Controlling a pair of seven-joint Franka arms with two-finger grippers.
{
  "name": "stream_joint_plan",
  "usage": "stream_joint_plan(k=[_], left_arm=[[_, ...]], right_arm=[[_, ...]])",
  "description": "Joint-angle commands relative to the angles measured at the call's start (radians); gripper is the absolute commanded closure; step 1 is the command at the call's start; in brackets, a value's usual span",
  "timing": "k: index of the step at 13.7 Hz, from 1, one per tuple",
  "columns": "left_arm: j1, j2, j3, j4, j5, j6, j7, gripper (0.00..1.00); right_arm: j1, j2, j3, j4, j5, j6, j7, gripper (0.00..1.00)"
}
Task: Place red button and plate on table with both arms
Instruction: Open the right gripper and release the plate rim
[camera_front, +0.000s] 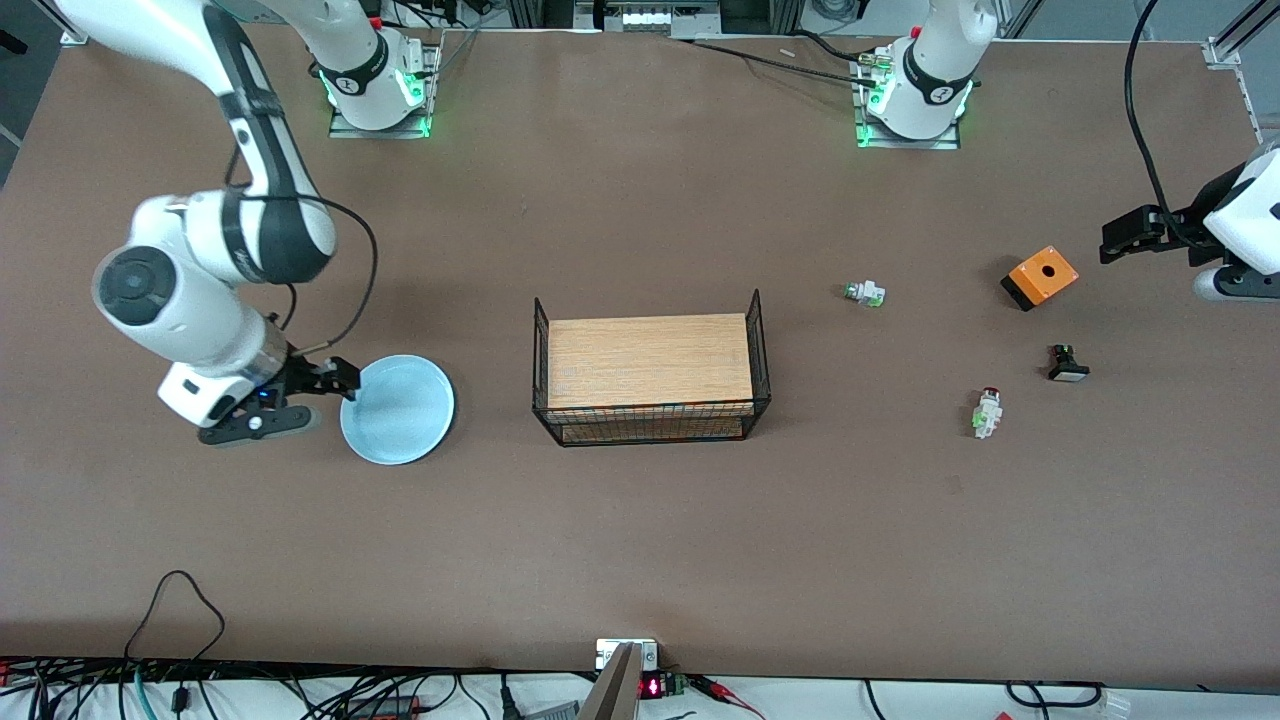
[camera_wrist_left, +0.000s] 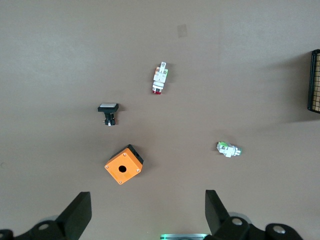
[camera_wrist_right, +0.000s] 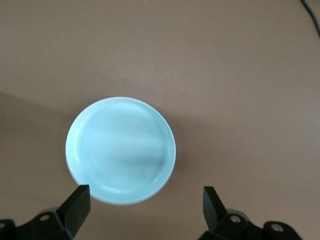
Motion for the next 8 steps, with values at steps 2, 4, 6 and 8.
stream_joint_plan(k=[2,4,6,8], left_arm=[[0.005,0.011,-0.004,0.025,-0.007,-0.005,0.011,0.0],[0.008,0.011,-0.002,0.026,-0.009,-0.005,0.013,0.0],[0.008,0.009,-0.002,0.026,-0.007,-0.005,0.013,0.0],[0.008,0.009,-0.002,0.025,-0.007,-0.007,0.013,0.0]], right_arm=[[-0.002,-0.012,0.0,0.169,-0.046,-0.274,-0.009,0.0],[0.006,-0.022,0.0,0.243,-0.044,-0.373,-0.008,0.0],[0.003,-0.035,-0.001,0.275,-0.046,-0.419,-0.008,0.0],[0.0,-0.041,-0.003,0.312,-0.044,-0.479,-0.008,0.0]])
